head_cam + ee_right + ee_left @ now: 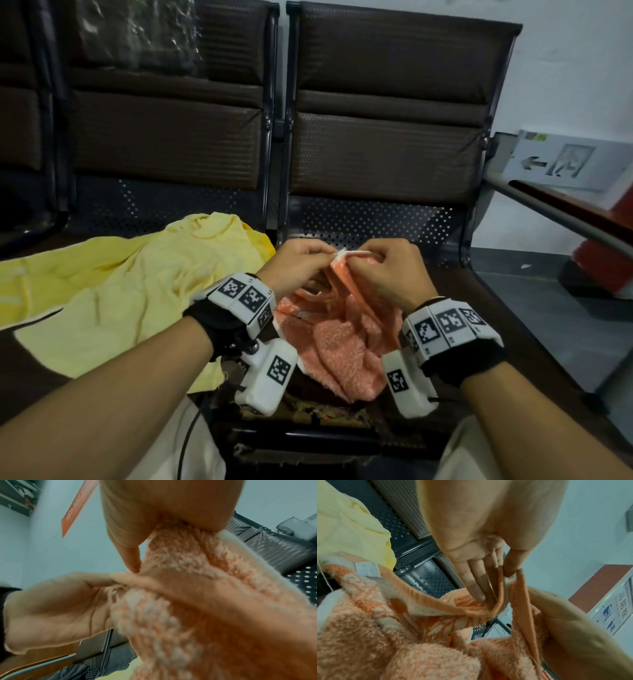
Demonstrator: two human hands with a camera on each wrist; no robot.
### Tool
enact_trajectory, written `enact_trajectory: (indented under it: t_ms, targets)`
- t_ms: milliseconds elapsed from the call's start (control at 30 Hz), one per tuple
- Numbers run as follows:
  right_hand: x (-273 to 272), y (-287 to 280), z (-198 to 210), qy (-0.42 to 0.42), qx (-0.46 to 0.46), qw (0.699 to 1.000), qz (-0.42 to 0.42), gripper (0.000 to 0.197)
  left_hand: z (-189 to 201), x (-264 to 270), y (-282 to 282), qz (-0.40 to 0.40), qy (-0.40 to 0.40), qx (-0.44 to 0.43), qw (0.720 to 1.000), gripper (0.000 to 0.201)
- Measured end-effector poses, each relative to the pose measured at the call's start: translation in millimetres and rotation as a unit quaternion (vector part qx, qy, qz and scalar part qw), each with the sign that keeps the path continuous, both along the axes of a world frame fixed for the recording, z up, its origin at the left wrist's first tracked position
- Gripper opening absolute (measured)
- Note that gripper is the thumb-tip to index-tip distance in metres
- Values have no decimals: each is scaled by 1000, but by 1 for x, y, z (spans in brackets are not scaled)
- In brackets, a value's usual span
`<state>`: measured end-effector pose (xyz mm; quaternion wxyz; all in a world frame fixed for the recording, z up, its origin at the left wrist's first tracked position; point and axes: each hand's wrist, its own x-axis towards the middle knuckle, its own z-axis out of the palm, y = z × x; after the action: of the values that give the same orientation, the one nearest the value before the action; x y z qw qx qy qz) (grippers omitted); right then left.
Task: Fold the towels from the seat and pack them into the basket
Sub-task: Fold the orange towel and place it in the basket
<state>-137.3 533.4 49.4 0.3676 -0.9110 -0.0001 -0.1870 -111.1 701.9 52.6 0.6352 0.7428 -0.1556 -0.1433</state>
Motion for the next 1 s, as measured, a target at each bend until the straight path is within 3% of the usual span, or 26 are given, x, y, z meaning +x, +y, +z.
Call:
enact_trajectory:
  t_ms: [167, 333, 467, 567, 733, 900, 1000]
  targets:
    - [0, 4, -2, 9, -30, 999, -17, 16, -5, 2, 3, -22, 8, -9, 1000, 39]
    - [1, 4, -3, 25, -8, 999, 24, 11, -11, 3, 8, -46, -118, 45, 991, 14]
    - [2, 0, -1, 9, 6, 998, 58, 14, -8, 8, 19, -1, -149, 59, 987, 21]
    - [0, -11, -1, 17, 4, 997, 79, 26, -5, 16, 31, 62, -144, 45, 986, 14]
    - [-3, -30, -5, 73, -113, 985, 107, 37, 2, 20, 49, 121, -87, -44, 988, 16]
    - [-17, -45, -7, 211, -151, 946, 196, 21, 13, 21, 65, 193, -23, -167, 967, 26]
    - [-25, -53, -4, 240, -160, 941, 177, 31, 14, 22, 74, 230, -18, -176, 957, 28]
